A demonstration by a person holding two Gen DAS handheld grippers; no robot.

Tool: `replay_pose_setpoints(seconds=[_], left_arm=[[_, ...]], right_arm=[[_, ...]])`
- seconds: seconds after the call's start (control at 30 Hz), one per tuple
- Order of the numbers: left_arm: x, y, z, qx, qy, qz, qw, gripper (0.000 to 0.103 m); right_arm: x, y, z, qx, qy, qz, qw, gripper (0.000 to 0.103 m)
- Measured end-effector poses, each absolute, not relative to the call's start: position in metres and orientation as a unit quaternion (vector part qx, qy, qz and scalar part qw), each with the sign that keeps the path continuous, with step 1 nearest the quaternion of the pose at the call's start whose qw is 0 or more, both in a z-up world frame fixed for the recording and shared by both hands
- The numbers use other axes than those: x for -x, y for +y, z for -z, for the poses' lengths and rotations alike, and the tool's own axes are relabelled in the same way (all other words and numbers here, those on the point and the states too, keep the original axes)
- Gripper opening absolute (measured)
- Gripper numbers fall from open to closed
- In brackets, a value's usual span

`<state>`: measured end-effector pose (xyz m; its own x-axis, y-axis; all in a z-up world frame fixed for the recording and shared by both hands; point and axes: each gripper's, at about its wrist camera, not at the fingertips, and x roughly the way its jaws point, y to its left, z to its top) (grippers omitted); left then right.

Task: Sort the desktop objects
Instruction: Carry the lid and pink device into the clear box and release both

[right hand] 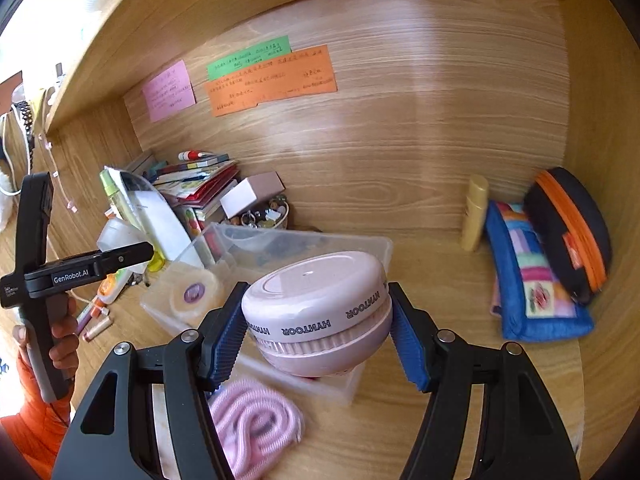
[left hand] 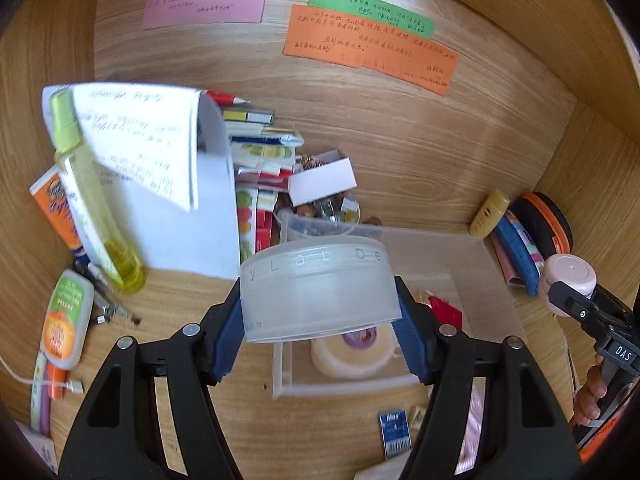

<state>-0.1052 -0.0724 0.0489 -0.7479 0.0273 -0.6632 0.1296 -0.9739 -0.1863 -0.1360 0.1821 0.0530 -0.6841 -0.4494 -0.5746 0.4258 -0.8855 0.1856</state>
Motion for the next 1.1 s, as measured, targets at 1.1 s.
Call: replay_pose_setpoints(seconds=[1.1], left_arm=[[0.188,-0.051,-0.004,-0.406,0.077,0.910,0.011,0.066]], right_arm=[[0.206,0.106,0.008,-0.401,0.126,0.885,0.203,0.063]])
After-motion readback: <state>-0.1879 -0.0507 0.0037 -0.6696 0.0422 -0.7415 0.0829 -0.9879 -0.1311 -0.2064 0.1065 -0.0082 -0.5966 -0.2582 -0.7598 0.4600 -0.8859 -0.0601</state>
